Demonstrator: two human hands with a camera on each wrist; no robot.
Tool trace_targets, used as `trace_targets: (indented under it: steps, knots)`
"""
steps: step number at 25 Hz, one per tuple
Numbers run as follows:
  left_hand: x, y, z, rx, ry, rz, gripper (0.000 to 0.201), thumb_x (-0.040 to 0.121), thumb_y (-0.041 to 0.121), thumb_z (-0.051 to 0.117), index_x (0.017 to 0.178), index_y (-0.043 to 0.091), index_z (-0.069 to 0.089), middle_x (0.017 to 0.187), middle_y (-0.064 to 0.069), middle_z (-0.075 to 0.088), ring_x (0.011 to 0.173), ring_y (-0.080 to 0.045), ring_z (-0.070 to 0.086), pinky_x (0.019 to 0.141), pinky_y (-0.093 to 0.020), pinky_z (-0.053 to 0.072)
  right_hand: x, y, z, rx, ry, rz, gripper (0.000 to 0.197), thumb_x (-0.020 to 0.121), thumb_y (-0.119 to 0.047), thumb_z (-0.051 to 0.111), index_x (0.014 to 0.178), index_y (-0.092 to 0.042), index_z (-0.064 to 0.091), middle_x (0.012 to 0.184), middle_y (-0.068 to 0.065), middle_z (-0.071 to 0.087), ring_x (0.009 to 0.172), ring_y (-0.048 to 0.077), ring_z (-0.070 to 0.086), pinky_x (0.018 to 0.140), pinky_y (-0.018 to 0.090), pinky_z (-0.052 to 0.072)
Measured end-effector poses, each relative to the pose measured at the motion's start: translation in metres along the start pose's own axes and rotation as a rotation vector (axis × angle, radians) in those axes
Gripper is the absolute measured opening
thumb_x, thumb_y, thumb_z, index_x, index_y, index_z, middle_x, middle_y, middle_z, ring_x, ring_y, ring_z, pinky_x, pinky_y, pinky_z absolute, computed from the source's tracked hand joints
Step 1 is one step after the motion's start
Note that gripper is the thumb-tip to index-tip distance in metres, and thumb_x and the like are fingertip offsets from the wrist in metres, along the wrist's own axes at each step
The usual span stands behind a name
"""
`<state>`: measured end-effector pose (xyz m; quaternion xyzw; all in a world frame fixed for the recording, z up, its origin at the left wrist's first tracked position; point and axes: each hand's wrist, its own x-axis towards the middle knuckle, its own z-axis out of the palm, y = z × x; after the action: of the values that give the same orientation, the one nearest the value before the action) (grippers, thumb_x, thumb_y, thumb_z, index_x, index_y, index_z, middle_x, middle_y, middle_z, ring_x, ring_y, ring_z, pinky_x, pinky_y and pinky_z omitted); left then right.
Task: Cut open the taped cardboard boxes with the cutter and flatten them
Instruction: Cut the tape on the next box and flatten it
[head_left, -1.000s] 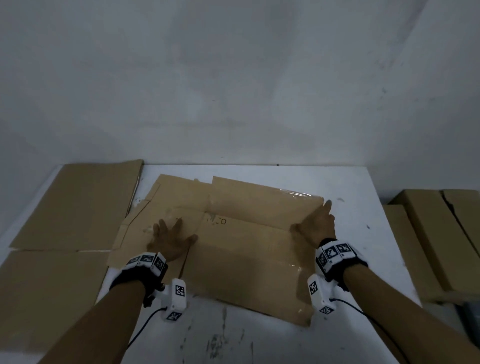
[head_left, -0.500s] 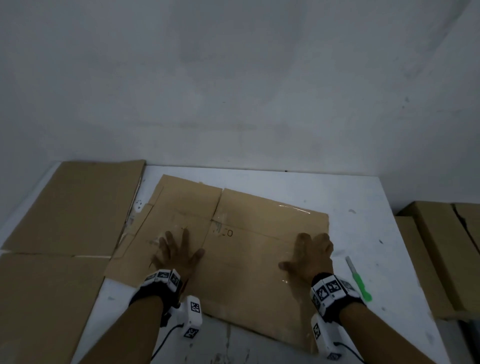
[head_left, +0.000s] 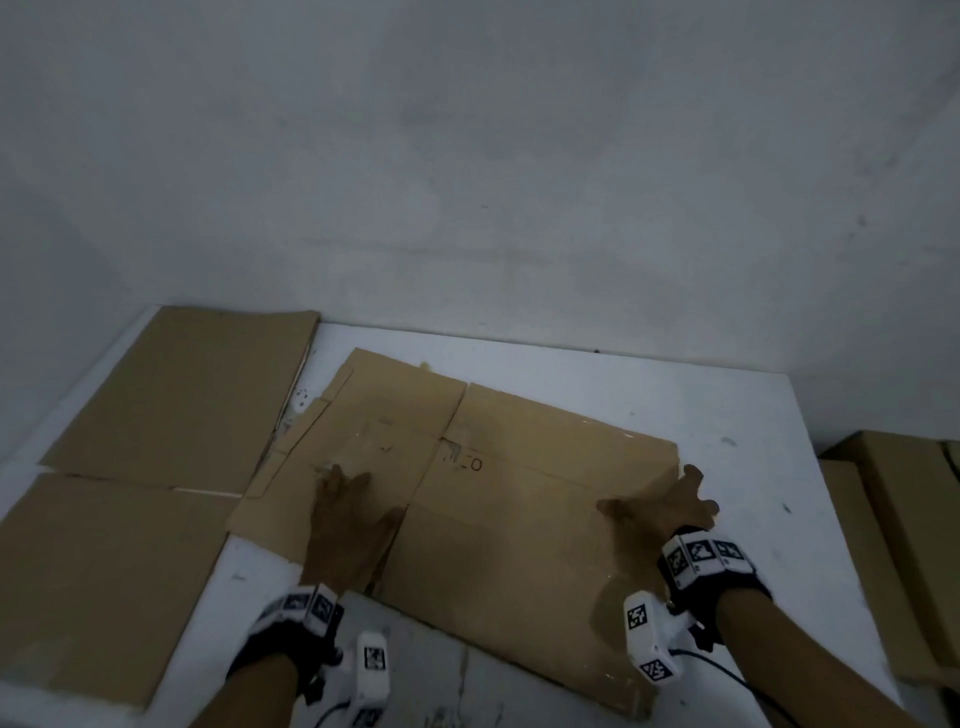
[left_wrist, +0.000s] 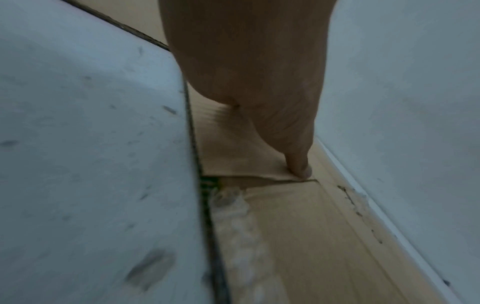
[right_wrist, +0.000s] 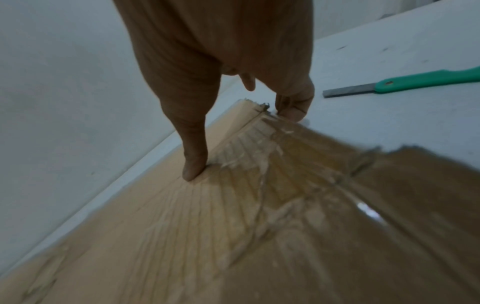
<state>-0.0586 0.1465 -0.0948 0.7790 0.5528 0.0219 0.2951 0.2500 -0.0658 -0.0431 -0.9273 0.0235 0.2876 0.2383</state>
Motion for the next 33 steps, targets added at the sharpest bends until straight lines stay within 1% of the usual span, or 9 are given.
trace_targets:
  steps: [5, 9, 13, 16, 18, 22, 26, 30, 33]
  knots:
    - [-0.029, -0.006, 0.009, -0.208, 0.137, -0.423, 0.116, 0.067, 0.076, 0.072, 0.158, 0.031, 0.016, 0.166, -0.009, -0.002, 0.151, -0.032, 0.008, 0.120, -0.053, 0.020, -0.001, -0.002, -0.017, 0.209, -0.113, 0.034, 0.133, 0.063, -0.023, 0.094, 0.155, -0.023, -0.001, 0.147, 0.028, 0.039, 0.128, 0.048, 0.047, 0.094, 0.057, 0.048]
    - [-0.039, 0.008, 0.004, -0.501, 0.183, -0.690, 0.140, 0.056, 0.063, 0.089, 0.159, 0.027, 0.001, 0.163, -0.012, 0.007, 0.146, -0.037, 0.019, 0.116, -0.057, 0.029, -0.002, 0.005, -0.027, 0.375, -0.283, 0.157, 0.106, 0.057, -0.027, 0.095, 0.144, 0.000, 0.041, 0.137, 0.024, 0.053, 0.115, 0.044, 0.056, 0.093, 0.053, 0.052]
    - [-0.063, 0.014, 0.011, -0.727, 0.229, -0.814, 0.139, 0.053, 0.062, 0.090, 0.159, 0.019, 0.011, 0.159, -0.015, 0.025, 0.137, -0.038, 0.036, 0.112, -0.051, 0.036, -0.013, 0.008, -0.053, 0.468, -0.642, 0.152, 0.056, 0.072, -0.024, 0.084, 0.118, 0.001, 0.064, 0.108, 0.028, 0.070, 0.102, 0.046, 0.065, 0.092, 0.056, 0.052]
    - [-0.076, 0.008, 0.032, -0.978, 0.224, -0.816, 0.145, 0.033, 0.077, 0.087, 0.153, 0.014, 0.035, 0.151, -0.011, 0.044, 0.128, -0.036, 0.048, 0.109, -0.051, 0.042, -0.020, 0.012, -0.062, 0.518, -0.710, 0.095, 0.040, 0.082, -0.021, 0.078, 0.114, 0.000, 0.063, 0.111, 0.027, 0.069, 0.105, 0.047, 0.063, 0.098, 0.061, 0.047]
    - [-0.082, 0.003, 0.045, -1.088, 0.221, -0.762, 0.135, 0.028, 0.078, 0.085, 0.142, 0.012, 0.052, 0.137, -0.010, 0.059, 0.112, -0.035, 0.060, 0.100, -0.052, 0.049, -0.027, 0.013, -0.063, 0.588, -0.725, 0.060, 0.037, 0.083, -0.018, 0.076, 0.113, -0.002, 0.063, 0.112, 0.026, 0.069, 0.106, 0.046, 0.063, 0.100, 0.062, 0.046]
    - [-0.116, 0.050, 0.010, -1.439, -0.009, -0.768, 0.092, 0.071, 0.055, 0.083, 0.142, 0.007, 0.049, 0.134, -0.018, 0.059, 0.113, -0.039, 0.059, 0.093, -0.052, 0.054, -0.033, 0.016, -0.068, 0.704, -0.773, 0.021, 0.037, 0.085, -0.018, 0.075, 0.118, -0.006, 0.063, 0.112, 0.024, 0.071, 0.108, 0.045, 0.064, 0.099, 0.060, 0.047]
    - [-0.123, 0.071, -0.009, -1.643, -0.019, -0.629, 0.047, 0.094, 0.042, 0.062, 0.122, 0.004, 0.062, 0.101, -0.018, 0.074, 0.088, -0.037, 0.071, 0.061, -0.041, 0.058, -0.033, 0.015, -0.075, 0.782, -0.789, -0.065, 0.046, 0.084, -0.015, 0.074, 0.127, -0.007, 0.061, 0.117, 0.018, 0.071, 0.112, 0.039, 0.064, 0.105, 0.056, 0.044]
    - [-0.132, 0.074, -0.033, -1.712, 0.073, -0.636, 0.046, 0.094, 0.037, 0.066, 0.124, 0.002, 0.063, 0.120, -0.023, 0.066, 0.109, -0.043, 0.062, 0.080, -0.053, 0.055, -0.034, 0.000, -0.082, 0.779, -0.801, -0.140, 0.046, 0.085, -0.015, 0.072, 0.129, -0.006, 0.061, 0.117, 0.016, 0.071, 0.112, 0.037, 0.065, 0.104, 0.054, 0.045]
    - [-0.142, 0.067, -0.057, -1.708, 0.167, -0.609, 0.033, 0.093, 0.033, 0.067, 0.113, 0.006, 0.068, 0.108, -0.018, 0.068, 0.104, -0.039, 0.062, 0.092, -0.053, 0.053, -0.042, -0.018, -0.090, 0.780, -0.833, -0.200, 0.038, 0.089, -0.014, 0.069, 0.125, -0.007, 0.062, 0.116, 0.017, 0.072, 0.112, 0.038, 0.065, 0.105, 0.054, 0.045]
